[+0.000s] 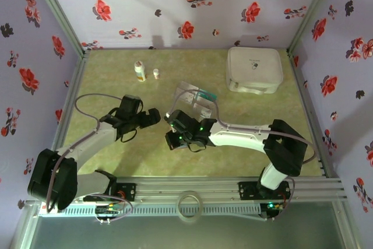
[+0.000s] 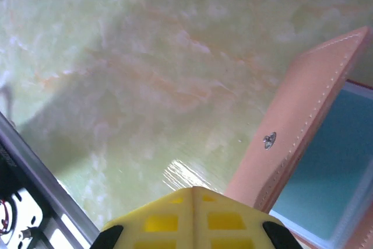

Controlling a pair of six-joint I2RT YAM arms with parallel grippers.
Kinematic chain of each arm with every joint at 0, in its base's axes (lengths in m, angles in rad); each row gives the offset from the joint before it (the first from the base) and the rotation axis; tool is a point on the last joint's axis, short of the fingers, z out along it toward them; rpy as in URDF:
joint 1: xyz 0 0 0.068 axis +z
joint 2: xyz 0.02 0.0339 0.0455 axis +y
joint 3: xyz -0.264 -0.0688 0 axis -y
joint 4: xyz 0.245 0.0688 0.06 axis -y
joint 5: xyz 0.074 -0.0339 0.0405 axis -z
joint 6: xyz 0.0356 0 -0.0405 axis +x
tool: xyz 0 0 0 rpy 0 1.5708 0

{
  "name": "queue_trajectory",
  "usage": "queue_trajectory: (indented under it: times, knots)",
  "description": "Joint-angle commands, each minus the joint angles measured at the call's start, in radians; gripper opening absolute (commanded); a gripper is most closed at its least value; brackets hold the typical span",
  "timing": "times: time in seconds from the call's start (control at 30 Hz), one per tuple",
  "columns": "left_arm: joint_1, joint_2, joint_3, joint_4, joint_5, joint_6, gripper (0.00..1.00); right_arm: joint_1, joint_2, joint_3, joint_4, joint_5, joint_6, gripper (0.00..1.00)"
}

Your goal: Put the credit cards into the card holder

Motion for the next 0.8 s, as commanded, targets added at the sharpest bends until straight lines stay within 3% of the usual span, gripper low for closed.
queue_trajectory:
  times: [0.0, 0.3, 0.77]
  knots:
    - [0.007, -0.01, 0.017, -0.046, -0.006, 0.015, 1.0, -0.025, -0.038, -0.054, 0.008, 0.027, -0.002, 0.0]
    - [-0.005, 0.027, 0.054, -0.07, 0.047, 0.076, 1.0, -0.089, -0.048, -0.166, 0.089, 0.01, 0.024, 0.0]
    - [-0.156, 0.2, 0.11, -0.036, 0.014, 0.12, 1.0, -0.113, 0.05, -0.225, 0.216, -0.041, 0.054, 0.0]
